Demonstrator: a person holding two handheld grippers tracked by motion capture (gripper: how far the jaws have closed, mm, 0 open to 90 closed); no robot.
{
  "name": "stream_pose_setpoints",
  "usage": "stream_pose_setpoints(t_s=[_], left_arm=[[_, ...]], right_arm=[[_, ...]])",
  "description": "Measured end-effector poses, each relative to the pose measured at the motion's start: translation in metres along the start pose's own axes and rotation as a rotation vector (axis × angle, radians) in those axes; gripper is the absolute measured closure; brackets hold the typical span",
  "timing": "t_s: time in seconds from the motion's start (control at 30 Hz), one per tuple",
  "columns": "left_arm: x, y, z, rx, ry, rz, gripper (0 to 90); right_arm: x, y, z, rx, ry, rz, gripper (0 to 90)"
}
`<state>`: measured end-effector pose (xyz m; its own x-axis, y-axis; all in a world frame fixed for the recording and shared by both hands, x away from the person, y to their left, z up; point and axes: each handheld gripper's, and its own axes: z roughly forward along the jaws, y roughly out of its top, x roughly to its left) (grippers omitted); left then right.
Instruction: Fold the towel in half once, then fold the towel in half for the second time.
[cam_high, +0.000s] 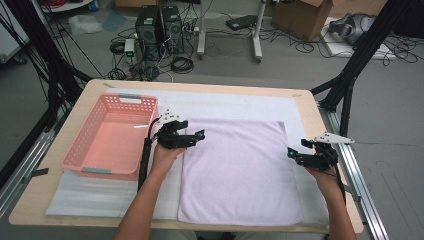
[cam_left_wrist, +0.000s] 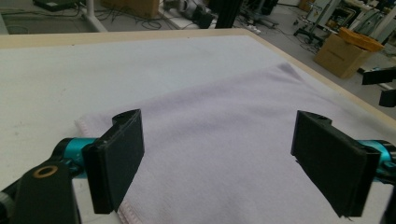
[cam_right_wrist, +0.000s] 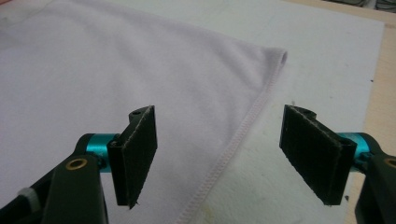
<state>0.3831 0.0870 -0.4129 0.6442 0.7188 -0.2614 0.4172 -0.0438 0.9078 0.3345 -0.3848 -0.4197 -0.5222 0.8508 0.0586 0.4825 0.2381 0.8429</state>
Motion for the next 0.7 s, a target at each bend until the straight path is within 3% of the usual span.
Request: stream_pose_setpoints(t_s=[0.1, 0.33, 0.57, 0.7], left_arm=[[-0.002, 0.002, -0.003, -0.018, -0.013, 0.0, 19.0], [-0.003, -0.004, -0.006, -0.025, 0.019, 0.011, 20.4], [0.004, -0.018, -0.007, 0.011, 0.017, -0.027, 20.1], [0.006, -0.021, -0.006, 0.033, 0.04, -0.035, 17.8]], right_arm=[[0.0, 0.0, -0.001, -0.008, 0.002, 0.004, 26.0], [0.0, 0.0, -0.001, -0.012, 0.003, 0.007, 25.9], [-0.001, -0.001, 0.003, 0.0, 0.013, 0.019, 25.9], [-0.003, -0.002, 0.009, 0.013, 0.023, 0.032, 25.9]])
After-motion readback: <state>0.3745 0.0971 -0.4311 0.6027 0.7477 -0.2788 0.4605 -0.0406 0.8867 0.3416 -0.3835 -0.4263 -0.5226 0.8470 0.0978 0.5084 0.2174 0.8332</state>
